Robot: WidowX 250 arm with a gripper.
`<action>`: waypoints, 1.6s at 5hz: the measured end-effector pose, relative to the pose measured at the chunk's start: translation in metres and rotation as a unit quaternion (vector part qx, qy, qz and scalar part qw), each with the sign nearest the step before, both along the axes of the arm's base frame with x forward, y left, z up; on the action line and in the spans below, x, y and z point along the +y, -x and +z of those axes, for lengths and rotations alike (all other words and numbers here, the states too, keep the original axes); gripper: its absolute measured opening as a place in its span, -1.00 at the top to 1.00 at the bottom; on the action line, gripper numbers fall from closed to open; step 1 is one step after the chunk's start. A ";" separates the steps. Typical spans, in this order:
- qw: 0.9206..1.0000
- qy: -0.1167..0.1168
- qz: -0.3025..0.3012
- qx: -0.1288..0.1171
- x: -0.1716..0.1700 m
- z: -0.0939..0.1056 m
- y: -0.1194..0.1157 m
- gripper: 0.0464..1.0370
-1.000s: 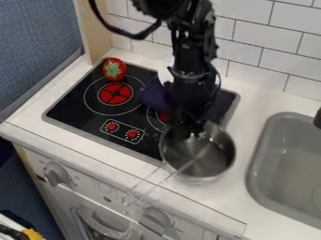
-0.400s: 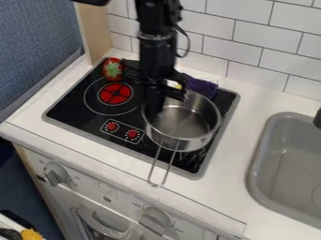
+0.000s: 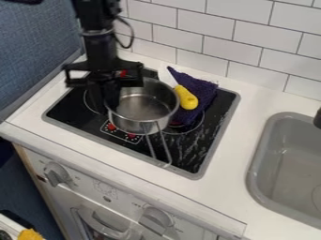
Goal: Move the silver pot to the left burner
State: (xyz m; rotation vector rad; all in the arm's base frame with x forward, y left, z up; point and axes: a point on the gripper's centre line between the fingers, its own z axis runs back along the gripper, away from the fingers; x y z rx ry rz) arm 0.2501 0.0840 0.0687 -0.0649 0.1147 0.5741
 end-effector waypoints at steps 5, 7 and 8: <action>0.966 -0.066 0.250 0.018 0.065 -0.037 -0.002 0.94; 0.963 -0.066 0.259 0.023 0.073 -0.046 0.000 0.94; 0.962 -0.072 0.263 0.021 0.074 -0.046 -0.001 0.90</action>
